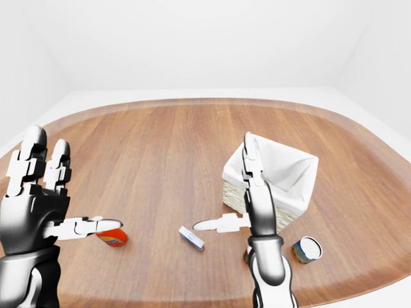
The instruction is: Pick up the ketchup, and put it in the basket.
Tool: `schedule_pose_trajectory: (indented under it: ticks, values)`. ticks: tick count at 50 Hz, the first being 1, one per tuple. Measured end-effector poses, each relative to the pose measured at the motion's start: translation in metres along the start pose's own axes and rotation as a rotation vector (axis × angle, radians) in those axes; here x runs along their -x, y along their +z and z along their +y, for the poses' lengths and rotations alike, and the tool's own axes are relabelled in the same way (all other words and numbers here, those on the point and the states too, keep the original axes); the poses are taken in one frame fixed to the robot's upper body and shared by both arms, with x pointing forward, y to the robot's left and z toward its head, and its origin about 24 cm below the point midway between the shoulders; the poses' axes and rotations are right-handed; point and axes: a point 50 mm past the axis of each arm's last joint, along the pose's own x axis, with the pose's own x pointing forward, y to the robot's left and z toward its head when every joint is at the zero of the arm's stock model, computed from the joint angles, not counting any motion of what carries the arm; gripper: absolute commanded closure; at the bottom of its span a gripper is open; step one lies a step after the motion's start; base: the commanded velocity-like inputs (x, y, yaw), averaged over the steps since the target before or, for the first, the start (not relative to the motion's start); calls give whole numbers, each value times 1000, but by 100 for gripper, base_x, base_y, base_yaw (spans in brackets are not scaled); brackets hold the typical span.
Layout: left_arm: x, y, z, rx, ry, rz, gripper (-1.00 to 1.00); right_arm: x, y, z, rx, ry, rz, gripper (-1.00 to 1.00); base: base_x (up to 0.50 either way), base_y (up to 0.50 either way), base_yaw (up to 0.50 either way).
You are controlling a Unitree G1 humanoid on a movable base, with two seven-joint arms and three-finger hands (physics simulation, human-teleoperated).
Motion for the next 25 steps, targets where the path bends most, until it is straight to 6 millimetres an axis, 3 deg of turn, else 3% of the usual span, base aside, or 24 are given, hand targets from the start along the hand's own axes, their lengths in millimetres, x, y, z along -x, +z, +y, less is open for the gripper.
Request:
schedule_pose_trajectory:
  ticks: [25]
  values:
    - [3, -48, 37, -103, 47, 215, -100, -1, -1, -2, 5, -16, 4, -100, 0, 0, 0]
